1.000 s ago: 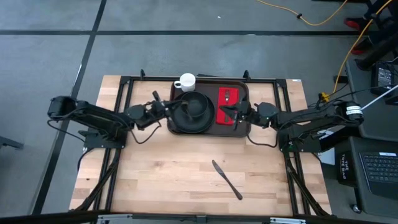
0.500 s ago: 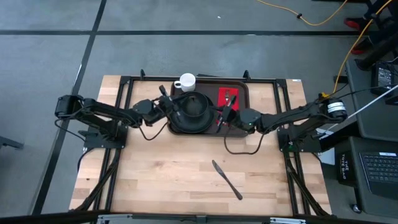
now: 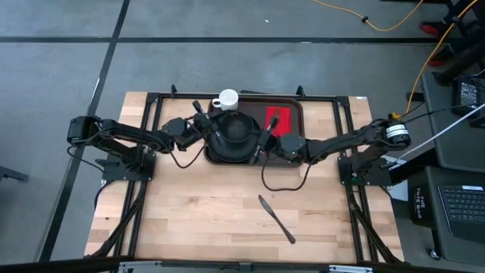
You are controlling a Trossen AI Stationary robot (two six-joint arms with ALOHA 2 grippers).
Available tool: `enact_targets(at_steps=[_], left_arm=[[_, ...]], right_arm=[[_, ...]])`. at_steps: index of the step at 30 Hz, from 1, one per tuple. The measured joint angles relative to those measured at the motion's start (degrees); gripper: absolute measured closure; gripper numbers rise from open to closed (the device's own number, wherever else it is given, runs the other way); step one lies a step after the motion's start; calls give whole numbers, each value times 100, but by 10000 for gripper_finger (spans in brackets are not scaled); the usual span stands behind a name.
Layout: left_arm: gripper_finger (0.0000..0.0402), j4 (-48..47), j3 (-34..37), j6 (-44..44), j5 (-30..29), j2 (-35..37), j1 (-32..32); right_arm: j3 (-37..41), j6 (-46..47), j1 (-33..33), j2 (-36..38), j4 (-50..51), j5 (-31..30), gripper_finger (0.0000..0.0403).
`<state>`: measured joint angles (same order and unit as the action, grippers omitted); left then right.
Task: Set up tray
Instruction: Put the black spoon to the left of the black fork on the red napkin on the brown serving tray
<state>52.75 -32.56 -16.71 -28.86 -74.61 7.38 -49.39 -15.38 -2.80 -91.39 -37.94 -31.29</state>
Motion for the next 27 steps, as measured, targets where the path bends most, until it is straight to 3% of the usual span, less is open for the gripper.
enact_targets(at_steps=[17,27], left_arm=[[400,22,2,-354,-312,2,-2],[400,28,2,-360,-495,2,24]], right_arm=[[-809,42,463,-806,-46,-15,293],[-841,1202,744,-848,-50,-15,298]])
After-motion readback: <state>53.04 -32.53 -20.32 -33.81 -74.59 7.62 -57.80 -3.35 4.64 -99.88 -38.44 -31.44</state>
